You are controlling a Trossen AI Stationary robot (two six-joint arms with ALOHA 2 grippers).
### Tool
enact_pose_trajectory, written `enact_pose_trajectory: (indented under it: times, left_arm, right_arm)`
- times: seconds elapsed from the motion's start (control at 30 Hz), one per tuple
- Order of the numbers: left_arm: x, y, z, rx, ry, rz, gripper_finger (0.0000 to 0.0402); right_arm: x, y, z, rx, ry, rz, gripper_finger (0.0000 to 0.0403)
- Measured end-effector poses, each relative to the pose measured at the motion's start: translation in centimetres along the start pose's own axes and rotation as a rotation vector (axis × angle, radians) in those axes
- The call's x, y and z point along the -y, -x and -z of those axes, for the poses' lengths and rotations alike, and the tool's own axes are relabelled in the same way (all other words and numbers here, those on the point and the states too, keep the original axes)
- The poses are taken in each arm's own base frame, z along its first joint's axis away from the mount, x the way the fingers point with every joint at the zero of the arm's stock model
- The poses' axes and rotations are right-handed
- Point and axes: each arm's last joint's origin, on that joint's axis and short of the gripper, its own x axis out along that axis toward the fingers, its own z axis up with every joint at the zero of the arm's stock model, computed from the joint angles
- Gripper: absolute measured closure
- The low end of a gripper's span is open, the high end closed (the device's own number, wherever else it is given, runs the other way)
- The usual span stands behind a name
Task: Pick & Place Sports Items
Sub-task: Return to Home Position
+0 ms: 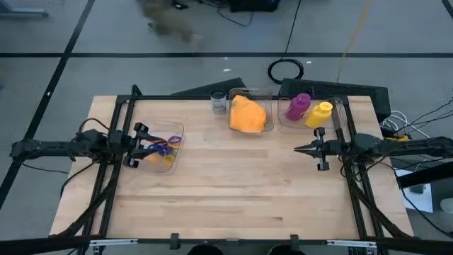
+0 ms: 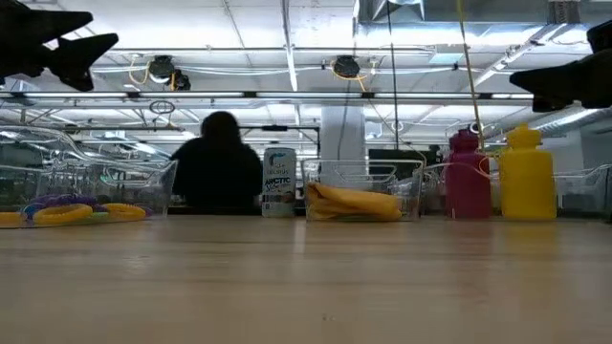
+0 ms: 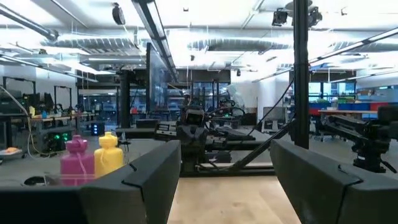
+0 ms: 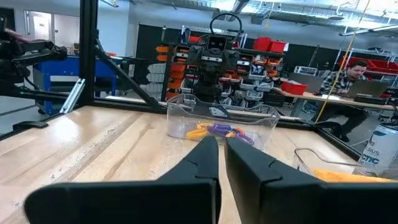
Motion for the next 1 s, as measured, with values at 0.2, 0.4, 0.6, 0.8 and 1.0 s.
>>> enact_pose_trajectory:
  times: [0.2, 0.4, 0.6, 0.8, 1.0]
  left_arm:
    - [0.0, 0.0, 0.02, -0.002, 0.001, 0.0, 0.019]
    - [0.0, 0.0, 0.03, -0.003, 0.001, 0.0, 0.019]
    - [0.0, 0.01, 0.32, -0.032, 0.005, 0.0, 0.019]
    - [-0.01, 0.01, 0.34, -0.034, 0.005, -0.001, 0.019]
    - [-0.02, 0.04, 0.89, -0.091, 0.012, -0.003, 0.019]
  right_arm:
    - [0.0, 0.0, 0.0, 0.0, 0.0, 0.0, 0.0399]
    - [0.0, 0.0, 0.0, 0.0, 0.0, 0.0, 0.0399]
    - [0.0, 0.0, 0.0, 0.0, 0.0, 0.0, 0.0399]
    - [0.0, 0.0, 0.01, 0.0, 0.0, 0.0, 0.0399]
    - [0.0, 0.0, 0.0, 0.0, 0.0, 0.0, 0.0399]
